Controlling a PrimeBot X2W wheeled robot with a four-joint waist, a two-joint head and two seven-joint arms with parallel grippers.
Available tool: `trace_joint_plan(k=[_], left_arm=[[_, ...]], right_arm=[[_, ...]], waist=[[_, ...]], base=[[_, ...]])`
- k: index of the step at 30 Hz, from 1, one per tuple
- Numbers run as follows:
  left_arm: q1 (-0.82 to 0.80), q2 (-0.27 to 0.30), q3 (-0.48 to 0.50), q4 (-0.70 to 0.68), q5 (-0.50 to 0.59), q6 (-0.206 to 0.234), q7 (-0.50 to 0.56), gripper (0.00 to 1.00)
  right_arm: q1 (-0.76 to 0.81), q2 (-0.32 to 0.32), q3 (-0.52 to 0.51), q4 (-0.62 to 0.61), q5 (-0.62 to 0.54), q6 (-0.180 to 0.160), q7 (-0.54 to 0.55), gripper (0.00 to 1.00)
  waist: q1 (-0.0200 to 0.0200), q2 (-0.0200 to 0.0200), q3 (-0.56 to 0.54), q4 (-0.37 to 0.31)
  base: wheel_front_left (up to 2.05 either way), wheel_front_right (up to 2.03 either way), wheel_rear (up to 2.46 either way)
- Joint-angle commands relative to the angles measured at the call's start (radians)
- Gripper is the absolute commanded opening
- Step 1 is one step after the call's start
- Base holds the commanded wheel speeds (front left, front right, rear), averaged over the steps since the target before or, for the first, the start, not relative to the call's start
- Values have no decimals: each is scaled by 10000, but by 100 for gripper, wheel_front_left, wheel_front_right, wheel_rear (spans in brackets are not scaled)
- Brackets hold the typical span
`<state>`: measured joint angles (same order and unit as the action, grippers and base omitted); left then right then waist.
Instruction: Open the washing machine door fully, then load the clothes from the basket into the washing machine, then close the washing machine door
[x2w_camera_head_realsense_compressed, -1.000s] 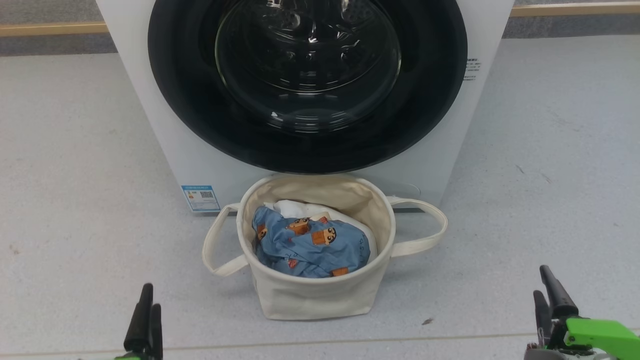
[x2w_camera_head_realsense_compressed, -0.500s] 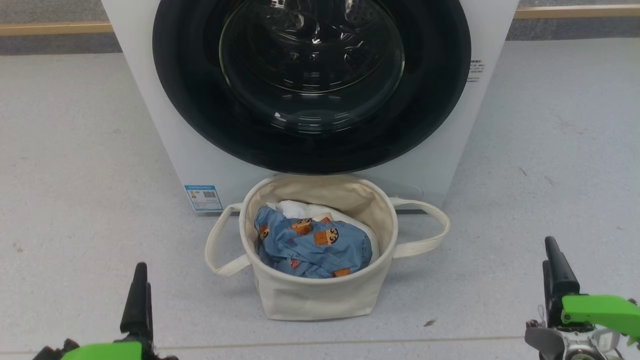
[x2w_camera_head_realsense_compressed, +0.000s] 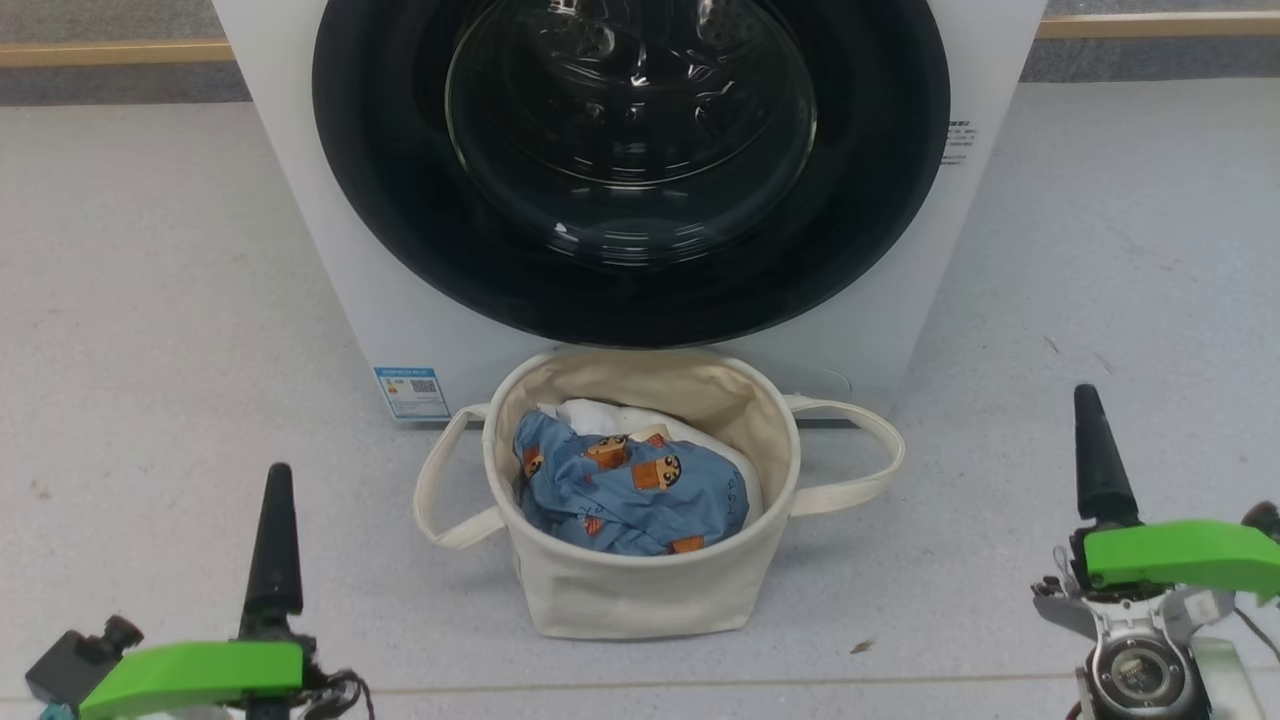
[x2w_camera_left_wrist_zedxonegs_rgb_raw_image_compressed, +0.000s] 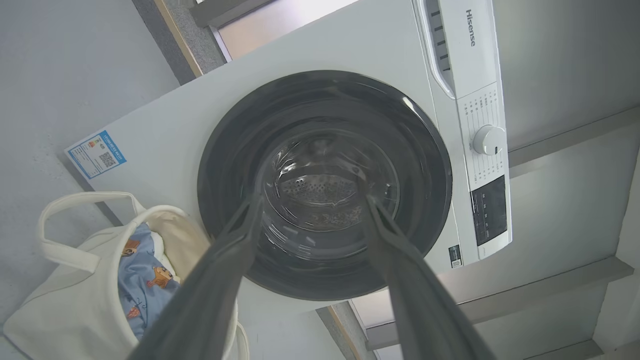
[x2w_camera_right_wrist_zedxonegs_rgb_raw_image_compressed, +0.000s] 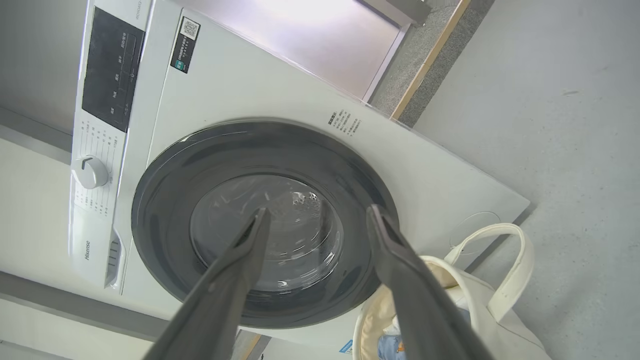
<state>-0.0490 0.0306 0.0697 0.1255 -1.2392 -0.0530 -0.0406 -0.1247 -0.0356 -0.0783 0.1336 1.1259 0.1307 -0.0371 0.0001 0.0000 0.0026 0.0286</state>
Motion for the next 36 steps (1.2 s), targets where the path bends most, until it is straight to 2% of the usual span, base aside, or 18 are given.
trace_joint_plan(k=[1,14,36], left_arm=[[-606,102,46,-537,358,54,-105,100],[-725,119,-467,-1145,2835,530,-485,100],[-978,148,-1370,-1247,7388,1111,-1127,100]], right_arm=[[-633,-71,134,-513,-378,0,-138,100],[-921,-178,759,-1053,-2797,0,-517,100],[-1063,-170,1508,-1032,-6259,0,-1161,100]], waist=[[0,0,2,7],[0,0,7,76],[0,0,52,239]], base=[[0,0,0],[0,0,0],[0,0,0]])
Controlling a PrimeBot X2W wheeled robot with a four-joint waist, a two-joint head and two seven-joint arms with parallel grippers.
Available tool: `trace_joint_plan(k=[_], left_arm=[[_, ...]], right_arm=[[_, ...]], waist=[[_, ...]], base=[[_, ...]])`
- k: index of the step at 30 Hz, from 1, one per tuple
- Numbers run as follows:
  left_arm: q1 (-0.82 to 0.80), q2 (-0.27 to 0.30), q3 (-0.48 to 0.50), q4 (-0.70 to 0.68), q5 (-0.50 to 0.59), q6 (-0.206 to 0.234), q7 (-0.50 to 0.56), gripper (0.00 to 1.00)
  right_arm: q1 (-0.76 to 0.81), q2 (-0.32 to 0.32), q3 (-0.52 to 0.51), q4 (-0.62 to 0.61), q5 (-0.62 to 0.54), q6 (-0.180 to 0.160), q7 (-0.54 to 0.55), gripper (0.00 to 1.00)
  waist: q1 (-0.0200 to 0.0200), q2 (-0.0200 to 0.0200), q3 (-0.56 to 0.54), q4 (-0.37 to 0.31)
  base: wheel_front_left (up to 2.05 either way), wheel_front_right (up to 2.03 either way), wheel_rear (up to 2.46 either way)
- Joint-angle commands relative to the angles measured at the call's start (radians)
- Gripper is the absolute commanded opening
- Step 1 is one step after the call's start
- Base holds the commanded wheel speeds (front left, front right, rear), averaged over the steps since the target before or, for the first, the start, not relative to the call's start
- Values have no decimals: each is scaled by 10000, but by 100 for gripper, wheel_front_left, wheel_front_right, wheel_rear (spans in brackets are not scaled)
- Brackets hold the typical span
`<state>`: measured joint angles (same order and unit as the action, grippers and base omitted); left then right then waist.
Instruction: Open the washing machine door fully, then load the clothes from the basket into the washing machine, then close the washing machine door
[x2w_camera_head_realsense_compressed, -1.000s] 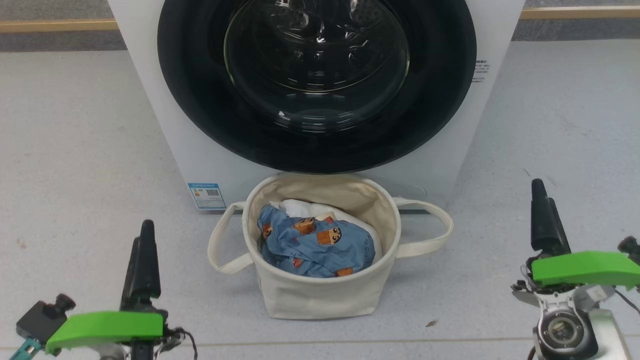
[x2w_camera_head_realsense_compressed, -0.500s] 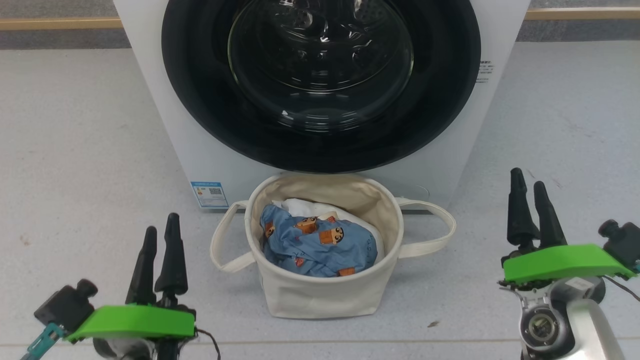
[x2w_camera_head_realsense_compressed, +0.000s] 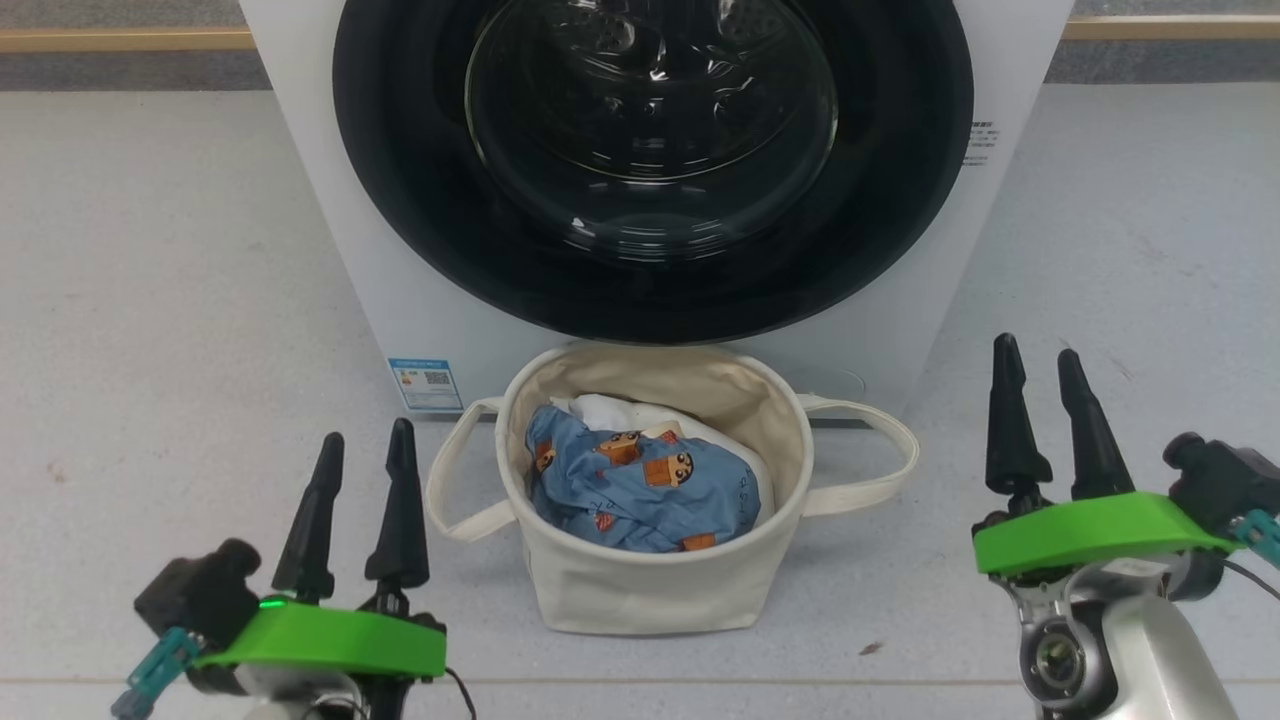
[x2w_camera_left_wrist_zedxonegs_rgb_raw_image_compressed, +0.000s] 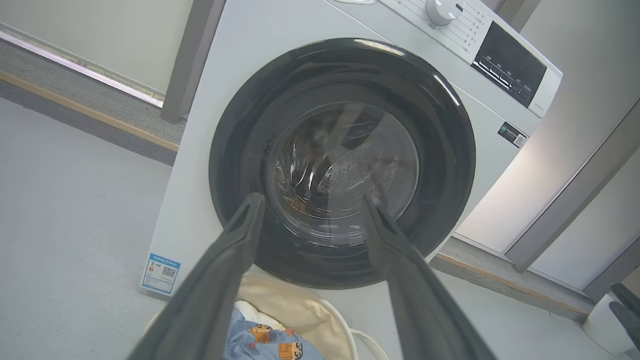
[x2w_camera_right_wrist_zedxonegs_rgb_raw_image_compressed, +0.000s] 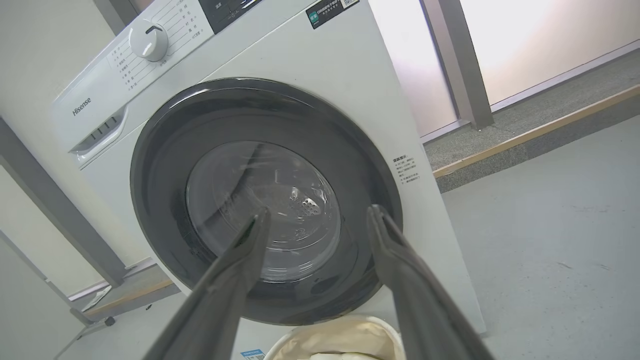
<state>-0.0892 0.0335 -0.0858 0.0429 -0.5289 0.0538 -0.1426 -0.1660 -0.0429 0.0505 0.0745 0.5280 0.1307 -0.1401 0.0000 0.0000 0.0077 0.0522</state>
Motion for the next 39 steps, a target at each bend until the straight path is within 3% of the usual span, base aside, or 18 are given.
trace_joint_plan(k=[1,7,21,39], left_arm=[[-582,120,134,-413,460,74,-136,100],[-637,183,-236,-308,1687,339,-341,100],[-825,291,-900,20,3401,847,-721,100],[-1047,271,-1285,1177,4822,1272,-1192,100]], right_arm=[[-655,-96,234,-433,-432,0,-160,100],[-677,-78,318,-265,-1398,0,-365,100],[-808,-61,282,50,-3108,0,-746,100],[-678,-75,52,1026,-4176,0,-1217,100]], waist=[[0,0,2,10],[0,0,8,54],[0,0,39,105],[0,0,218,170]], base=[[0,0,0],[0,0,0],[0,0,0],[0,0,0]])
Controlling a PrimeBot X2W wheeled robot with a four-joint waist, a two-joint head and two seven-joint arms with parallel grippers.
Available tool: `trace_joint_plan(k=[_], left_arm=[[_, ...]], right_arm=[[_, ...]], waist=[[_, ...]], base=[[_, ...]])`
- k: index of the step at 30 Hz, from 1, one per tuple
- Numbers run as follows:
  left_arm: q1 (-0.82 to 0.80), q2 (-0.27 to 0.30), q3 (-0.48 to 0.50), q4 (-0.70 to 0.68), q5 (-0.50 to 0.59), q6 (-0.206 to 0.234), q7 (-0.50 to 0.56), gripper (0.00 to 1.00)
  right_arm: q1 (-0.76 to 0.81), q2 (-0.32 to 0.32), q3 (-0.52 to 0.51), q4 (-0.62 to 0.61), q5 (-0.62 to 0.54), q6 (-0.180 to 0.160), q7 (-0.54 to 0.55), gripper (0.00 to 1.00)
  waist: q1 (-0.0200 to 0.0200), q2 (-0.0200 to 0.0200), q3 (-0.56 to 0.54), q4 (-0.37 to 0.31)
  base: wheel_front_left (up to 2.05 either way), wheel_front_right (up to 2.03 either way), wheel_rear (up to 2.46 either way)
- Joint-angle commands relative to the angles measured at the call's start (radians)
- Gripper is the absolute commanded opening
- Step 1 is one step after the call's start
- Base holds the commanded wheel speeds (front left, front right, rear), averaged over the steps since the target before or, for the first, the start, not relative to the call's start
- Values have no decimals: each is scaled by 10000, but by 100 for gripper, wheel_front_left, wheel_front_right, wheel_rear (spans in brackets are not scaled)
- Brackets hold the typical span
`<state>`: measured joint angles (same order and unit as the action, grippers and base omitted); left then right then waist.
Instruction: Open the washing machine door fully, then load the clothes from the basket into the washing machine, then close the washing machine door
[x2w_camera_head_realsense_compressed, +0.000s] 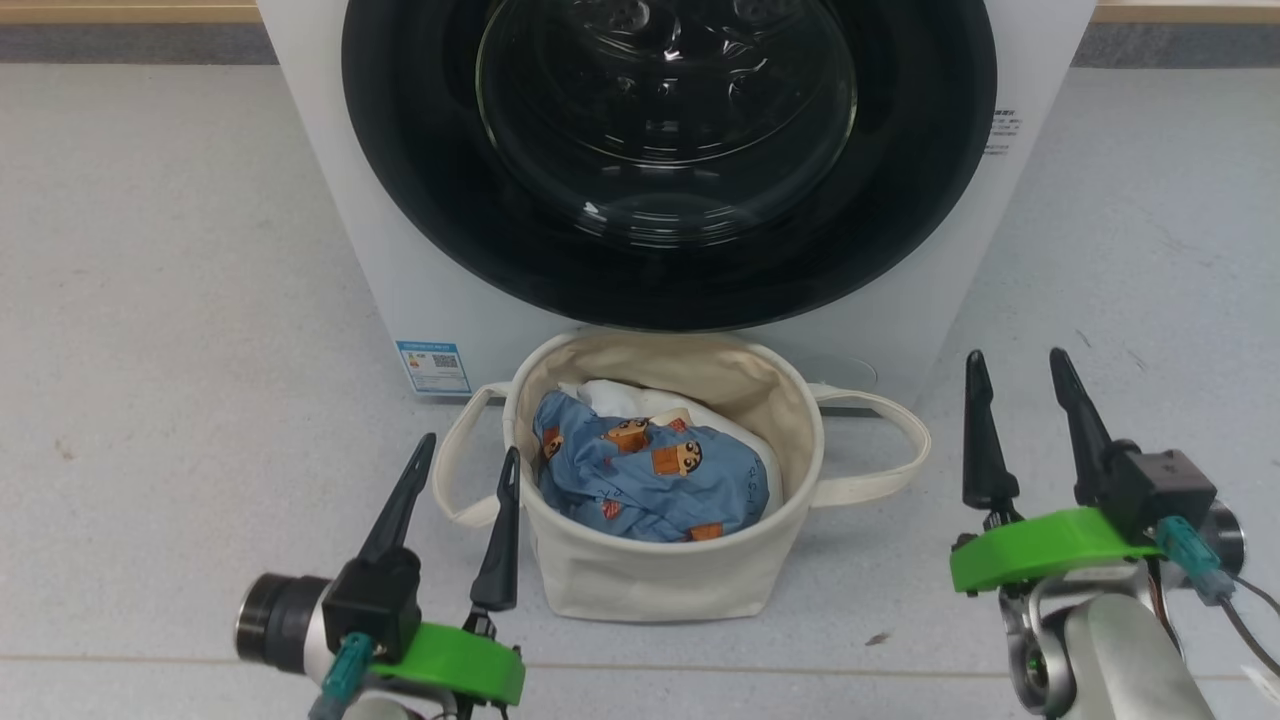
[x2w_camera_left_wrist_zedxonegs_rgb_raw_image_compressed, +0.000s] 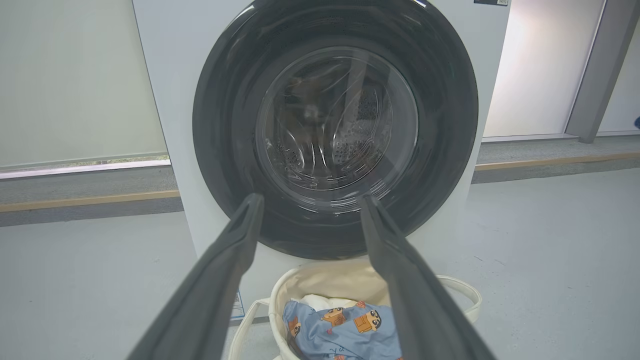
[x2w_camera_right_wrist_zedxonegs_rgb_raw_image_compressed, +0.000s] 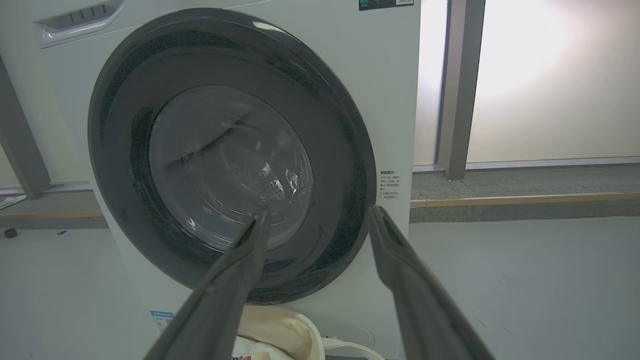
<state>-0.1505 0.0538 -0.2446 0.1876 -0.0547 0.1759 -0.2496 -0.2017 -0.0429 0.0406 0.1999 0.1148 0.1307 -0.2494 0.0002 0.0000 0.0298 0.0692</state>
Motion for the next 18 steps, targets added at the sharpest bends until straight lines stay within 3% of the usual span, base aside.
trace_joint_plan(k=[1,8,18], left_arm=[[-418,58,298,-200,11,34,-122,100],[-327,14,344,342,-325,-29,-122,100],[-309,-16,455,513,-613,-58,-122,100]], right_arm=[[-278,-75,105,-95,13,0,-124,100],[-173,-74,-43,809,401,0,-124,100],[-260,-74,-10,733,469,0,-124,100]], waist=[[-2,0,-9,0],[-2,0,-67,-33],[-2,0,-101,-69]], base=[[0,0,0],[0,0,0],[0,0,0]])
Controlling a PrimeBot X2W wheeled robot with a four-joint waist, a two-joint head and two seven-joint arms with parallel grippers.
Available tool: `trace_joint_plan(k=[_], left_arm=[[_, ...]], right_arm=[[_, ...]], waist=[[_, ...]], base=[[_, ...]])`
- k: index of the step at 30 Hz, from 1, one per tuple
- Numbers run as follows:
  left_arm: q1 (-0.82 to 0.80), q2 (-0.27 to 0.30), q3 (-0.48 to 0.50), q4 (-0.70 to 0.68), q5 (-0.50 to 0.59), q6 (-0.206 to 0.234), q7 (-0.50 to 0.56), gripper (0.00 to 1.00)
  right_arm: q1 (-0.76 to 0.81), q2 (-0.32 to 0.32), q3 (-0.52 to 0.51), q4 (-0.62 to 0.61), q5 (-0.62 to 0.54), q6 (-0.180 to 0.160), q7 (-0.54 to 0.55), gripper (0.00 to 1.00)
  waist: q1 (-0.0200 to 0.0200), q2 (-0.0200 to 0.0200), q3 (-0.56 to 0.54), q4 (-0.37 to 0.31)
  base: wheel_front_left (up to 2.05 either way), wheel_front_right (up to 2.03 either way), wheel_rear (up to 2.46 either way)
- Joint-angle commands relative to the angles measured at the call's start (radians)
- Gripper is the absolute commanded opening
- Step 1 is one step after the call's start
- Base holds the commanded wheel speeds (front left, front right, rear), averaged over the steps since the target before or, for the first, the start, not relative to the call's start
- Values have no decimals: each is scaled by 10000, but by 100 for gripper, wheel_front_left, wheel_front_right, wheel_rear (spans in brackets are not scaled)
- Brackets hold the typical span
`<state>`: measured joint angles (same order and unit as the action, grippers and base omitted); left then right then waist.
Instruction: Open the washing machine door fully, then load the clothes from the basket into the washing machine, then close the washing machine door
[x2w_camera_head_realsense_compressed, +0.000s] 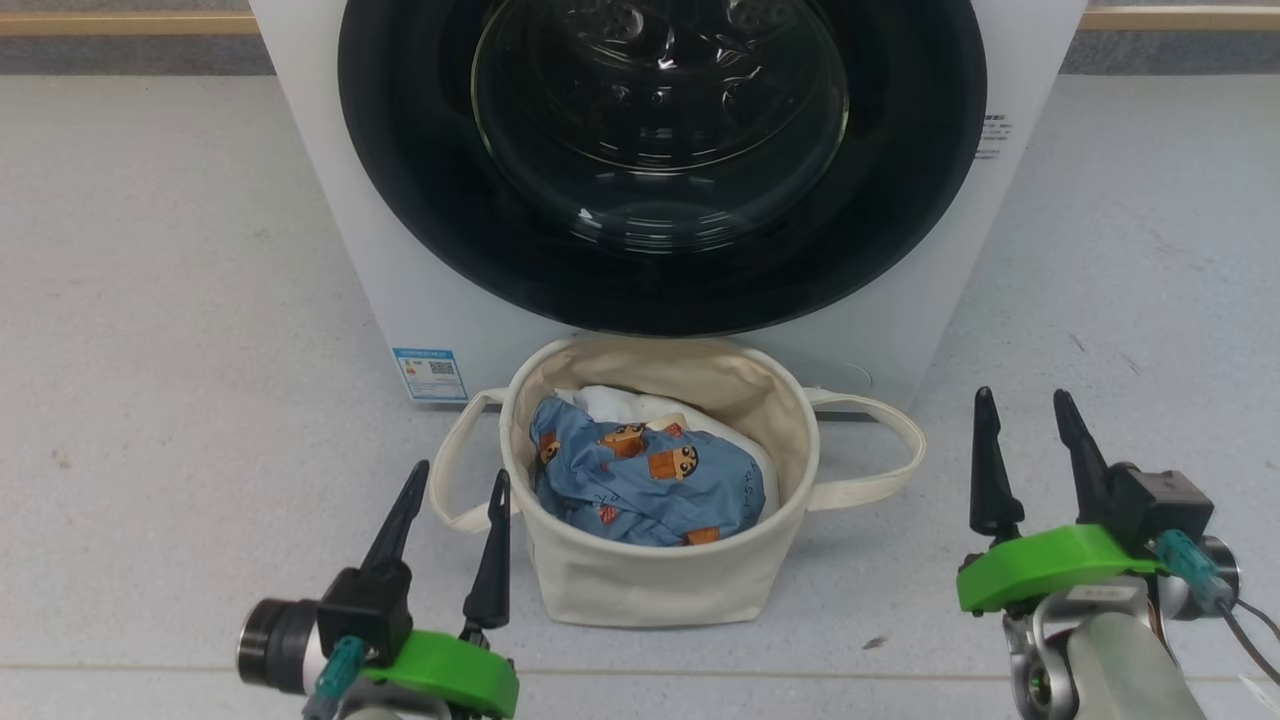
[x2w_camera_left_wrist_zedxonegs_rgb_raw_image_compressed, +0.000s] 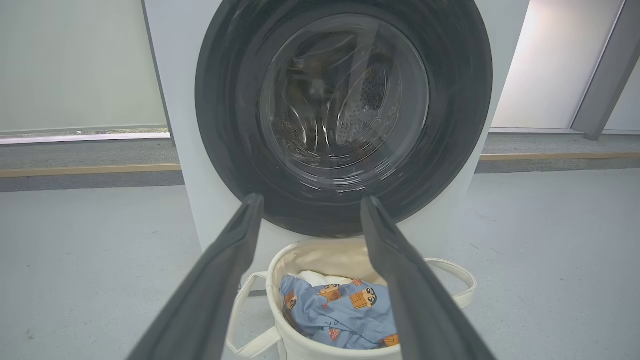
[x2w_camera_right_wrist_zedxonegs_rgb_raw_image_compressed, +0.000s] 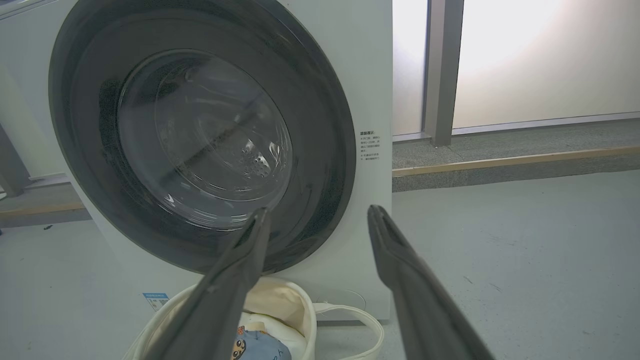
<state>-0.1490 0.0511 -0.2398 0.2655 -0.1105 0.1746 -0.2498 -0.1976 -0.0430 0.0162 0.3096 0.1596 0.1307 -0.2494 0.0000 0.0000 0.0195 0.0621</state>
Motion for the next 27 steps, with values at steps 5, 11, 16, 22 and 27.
trace_joint_plan(k=[5,11,16,22,27], left_arm=[[-335,3,445,-208,-139,-58,-120,100],[-354,-3,510,-129,-266,-68,-120,100],[-390,-6,586,135,-429,54,-120,100],[-438,-7,537,302,-811,-31,-120,100],[-491,5,423,433,-725,-111,-120,100]], right_arm=[[-319,-72,213,-438,34,0,-124,100],[-356,-72,203,-465,19,0,-124,100],[-386,-72,187,-471,-31,0,-124,100],[-363,-72,380,-496,5,0,-124,100],[-342,-72,470,-438,147,0,-124,100]], waist=[[0,0,22,24],[0,0,49,39],[0,0,42,36],[0,0,43,31],[0,0,65,24]], base=[[0,0,0],[0,0,0],[0,0,0],[0,0,0],[0,1,-1]])
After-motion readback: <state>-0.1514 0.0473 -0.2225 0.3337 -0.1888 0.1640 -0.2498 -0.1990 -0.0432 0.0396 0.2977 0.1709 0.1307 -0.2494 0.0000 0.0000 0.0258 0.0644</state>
